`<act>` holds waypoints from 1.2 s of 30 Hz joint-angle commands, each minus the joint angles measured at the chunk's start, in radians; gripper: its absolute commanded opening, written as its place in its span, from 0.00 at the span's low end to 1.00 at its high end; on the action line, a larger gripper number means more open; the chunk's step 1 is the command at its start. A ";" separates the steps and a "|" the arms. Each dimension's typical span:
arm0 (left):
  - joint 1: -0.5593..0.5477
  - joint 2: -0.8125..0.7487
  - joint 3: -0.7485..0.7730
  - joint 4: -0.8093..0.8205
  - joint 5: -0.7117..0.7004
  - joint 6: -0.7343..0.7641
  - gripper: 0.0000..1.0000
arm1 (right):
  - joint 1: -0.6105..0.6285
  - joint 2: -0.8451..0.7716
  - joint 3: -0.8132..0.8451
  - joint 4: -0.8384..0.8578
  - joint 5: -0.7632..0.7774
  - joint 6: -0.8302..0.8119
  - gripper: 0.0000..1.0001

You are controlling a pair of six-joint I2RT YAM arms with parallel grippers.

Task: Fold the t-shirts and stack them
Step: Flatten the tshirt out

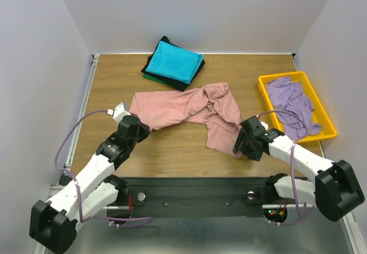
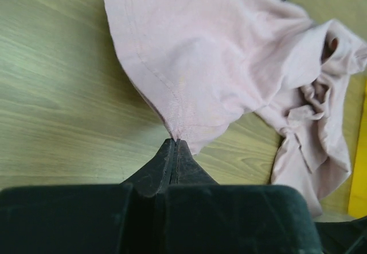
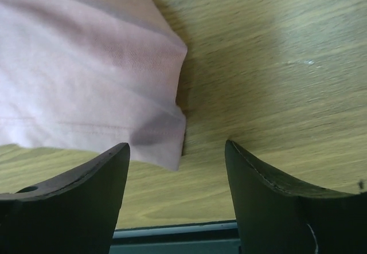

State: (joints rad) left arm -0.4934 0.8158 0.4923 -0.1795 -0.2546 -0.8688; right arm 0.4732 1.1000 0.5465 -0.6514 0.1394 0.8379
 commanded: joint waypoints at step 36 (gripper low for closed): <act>0.004 -0.408 0.223 -0.380 -0.492 -0.279 0.00 | 0.047 0.207 0.311 0.102 0.035 -0.312 0.75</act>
State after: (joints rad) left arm -0.4934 0.4122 0.7258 -0.5831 -0.7124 -1.1427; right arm 0.5060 1.2694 0.8352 -0.5743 0.1669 0.5743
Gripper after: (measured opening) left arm 0.015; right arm 0.753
